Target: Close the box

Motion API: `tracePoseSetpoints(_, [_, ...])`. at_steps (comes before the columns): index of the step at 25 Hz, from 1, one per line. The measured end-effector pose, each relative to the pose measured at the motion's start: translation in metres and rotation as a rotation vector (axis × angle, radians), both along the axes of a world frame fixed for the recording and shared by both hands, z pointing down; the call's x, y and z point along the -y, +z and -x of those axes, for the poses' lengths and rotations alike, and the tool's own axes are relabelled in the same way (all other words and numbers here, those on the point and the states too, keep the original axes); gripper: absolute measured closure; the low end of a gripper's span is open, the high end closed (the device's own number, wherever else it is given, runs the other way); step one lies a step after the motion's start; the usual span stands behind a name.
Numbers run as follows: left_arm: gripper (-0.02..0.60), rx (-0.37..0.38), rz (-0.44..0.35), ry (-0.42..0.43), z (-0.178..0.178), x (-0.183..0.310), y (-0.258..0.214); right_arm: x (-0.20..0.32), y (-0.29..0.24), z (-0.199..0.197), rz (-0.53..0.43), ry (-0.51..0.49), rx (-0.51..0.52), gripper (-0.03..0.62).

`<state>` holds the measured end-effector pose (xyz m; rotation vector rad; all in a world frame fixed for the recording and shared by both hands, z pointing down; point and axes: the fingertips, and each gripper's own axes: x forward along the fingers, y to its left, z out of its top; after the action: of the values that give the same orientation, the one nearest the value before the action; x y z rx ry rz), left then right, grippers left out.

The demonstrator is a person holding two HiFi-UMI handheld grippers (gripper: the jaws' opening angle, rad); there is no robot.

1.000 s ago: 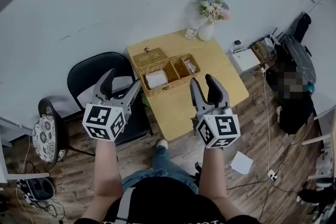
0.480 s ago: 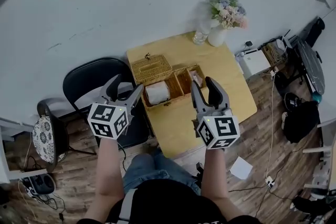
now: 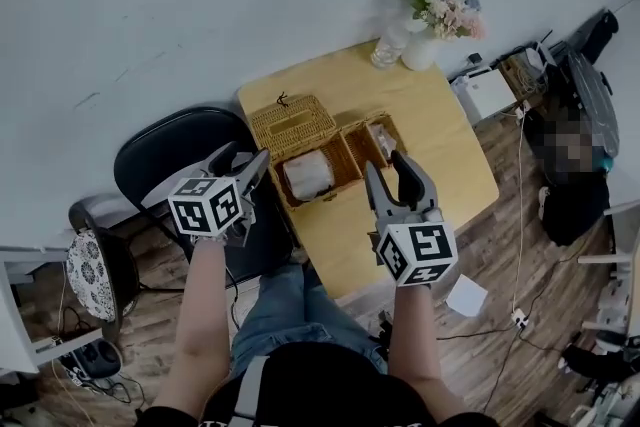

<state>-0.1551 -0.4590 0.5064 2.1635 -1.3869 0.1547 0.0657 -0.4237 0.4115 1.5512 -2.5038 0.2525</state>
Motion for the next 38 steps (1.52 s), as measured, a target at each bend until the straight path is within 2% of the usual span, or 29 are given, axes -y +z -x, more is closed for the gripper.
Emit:
tracePoseSetpoints(4, [0.290, -0.001, 0.084, 0.071, -0.001, 0.025, 0.028, 0.000, 0.005, 0.009, 0.022, 0.027, -0.051, 0.419])
tracePoseSetpoints(7, [0.290, -0.061, 0.166, 0.106, -0.001, 0.041, 0.052, -0.001, 0.008, 0.011, 0.037, 0.055, -0.076, 0.422])
tracePoseSetpoints(13, [0.290, -0.128, 0.274, 0.084, 0.011, 0.066, 0.090, -0.006, 0.017, 0.011, 0.069, 0.094, -0.143, 0.424])
tracePoseSetpoints(15, [0.291, -0.211, 0.318, 0.072, 0.012, 0.070, 0.098, -0.007, 0.019, 0.011, 0.076, 0.106, -0.152, 0.424])
tracePoseSetpoints(20, [0.308, -0.532, 0.362, 0.039, 0.011, 0.088, 0.097, -0.006, 0.023, 0.018, 0.087, 0.119, -0.159, 0.424])
tracePoseSetpoints(22, [0.328, -0.612, 0.364, 0.017, 0.015, 0.096, 0.096, -0.006, 0.027, 0.022, 0.093, 0.117, -0.168, 0.424])
tracePoseSetpoints(23, [0.354, -0.625, 0.360, 0.005, 0.018, 0.099, 0.095, -0.007, 0.029, 0.023, 0.096, 0.118, -0.172, 0.424])
tracePoseSetpoints(26, [0.419, -0.598, 0.313, -0.018, 0.025, 0.102, 0.090, -0.009, 0.032, 0.024, 0.096, 0.122, -0.181, 0.424])
tracePoseSetpoints(30, [0.476, -0.571, 0.229, -0.022, 0.030, 0.102, 0.069, -0.006, 0.026, 0.019, 0.076, 0.130, -0.176, 0.424])
tracePoseSetpoints(38, [0.495, -0.449, 0.086, 0.024, 0.024, 0.085, 0.013, -0.007, 0.000, 0.008, 0.014, 0.078, -0.157, 0.425])
